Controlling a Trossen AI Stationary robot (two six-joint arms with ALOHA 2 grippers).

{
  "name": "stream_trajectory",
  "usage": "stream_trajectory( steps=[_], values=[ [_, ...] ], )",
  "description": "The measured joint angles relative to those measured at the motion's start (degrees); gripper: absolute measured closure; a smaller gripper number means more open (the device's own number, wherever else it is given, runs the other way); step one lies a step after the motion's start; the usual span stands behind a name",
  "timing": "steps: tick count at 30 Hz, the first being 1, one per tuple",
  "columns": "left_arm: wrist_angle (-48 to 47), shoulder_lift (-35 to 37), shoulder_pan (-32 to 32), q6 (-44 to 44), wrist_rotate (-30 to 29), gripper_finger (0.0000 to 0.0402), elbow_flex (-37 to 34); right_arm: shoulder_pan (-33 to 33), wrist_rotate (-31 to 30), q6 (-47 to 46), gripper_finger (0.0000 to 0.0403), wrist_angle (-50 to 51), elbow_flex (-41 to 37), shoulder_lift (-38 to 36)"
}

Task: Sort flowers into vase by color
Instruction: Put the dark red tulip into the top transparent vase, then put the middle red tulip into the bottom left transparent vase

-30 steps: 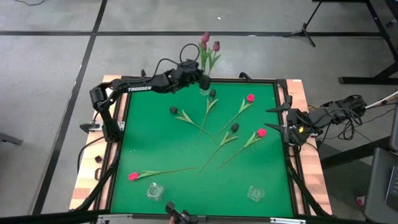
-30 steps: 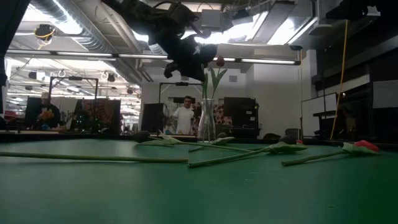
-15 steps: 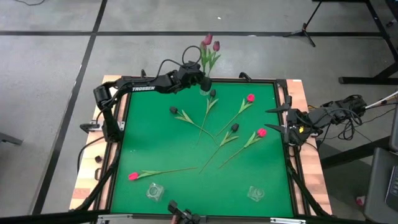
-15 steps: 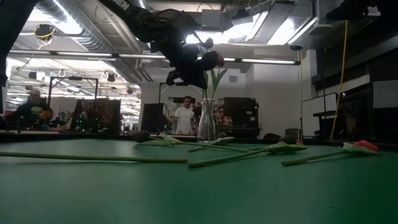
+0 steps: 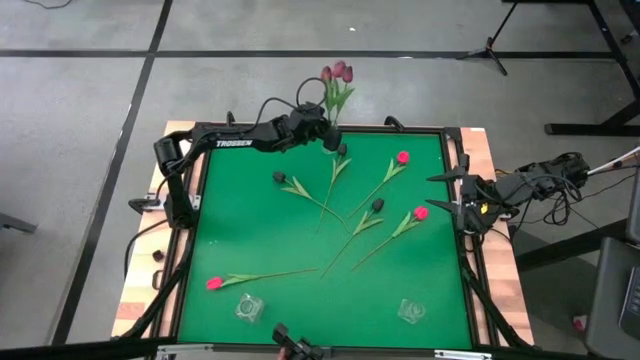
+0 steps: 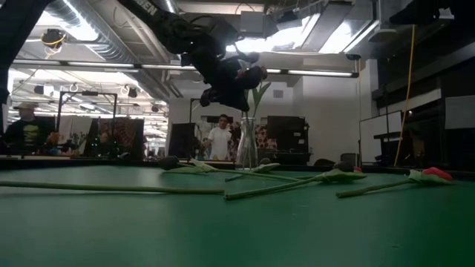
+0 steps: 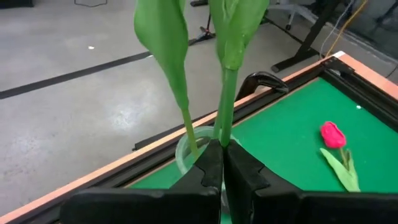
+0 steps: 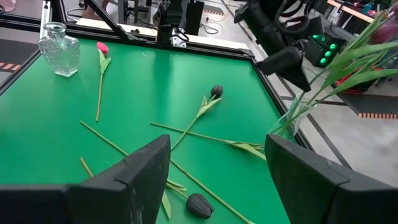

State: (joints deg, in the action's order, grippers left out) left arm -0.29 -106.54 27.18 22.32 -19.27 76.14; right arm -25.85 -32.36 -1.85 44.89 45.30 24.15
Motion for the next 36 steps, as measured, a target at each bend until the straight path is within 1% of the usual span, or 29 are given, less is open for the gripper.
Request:
stream_trajectory(
  steps=[10, 12, 15, 20, 25, 30, 36],
  values=[
    [0.4, 0.0, 0.0, -0.4, -0.1, 0.0401, 0.0, 0.0, 0.0, 0.0, 0.0141, 0.2, 0.0, 0.0],
    [0.3, 0.0, 0.1, -0.3, 0.0, 0.0396, 0.0, 0.0, 0.0, 0.0, 0.0141, 0.2, 0.0, 0.0],
    [0.4, 0.0, 0.1, -0.4, 0.1, 0.0373, 0.0, 0.0, 0.0, 0.0, 0.0141, 0.2, 0.0, 0.0],
    [0.3, 0.0, 0.1, 0.0, -0.1, 0.0320, 0.0, 0.0, 1.0, 0.0, 0.0141, 0.2, 0.0, 0.0],
    [-1.9, 0.0, 0.1, 3.1, -0.1, 0.0278, 0.0, 0.0, 1.1, -0.1, 0.0141, 0.3, 0.0, 0.0],
    [-6.2, 1.0, -0.5, 6.1, 1.8, 0.0254, 0.0, 0.0, 1.6, -0.5, 0.0141, 0.2, 0.0, 0.0],
    [-7.7, 4.0, -3.3, 5.8, 2.5, 0.0248, 0.0, 0.0, 1.6, -0.6, 0.0141, 0.2, 0.0, 0.0]
  ],
)
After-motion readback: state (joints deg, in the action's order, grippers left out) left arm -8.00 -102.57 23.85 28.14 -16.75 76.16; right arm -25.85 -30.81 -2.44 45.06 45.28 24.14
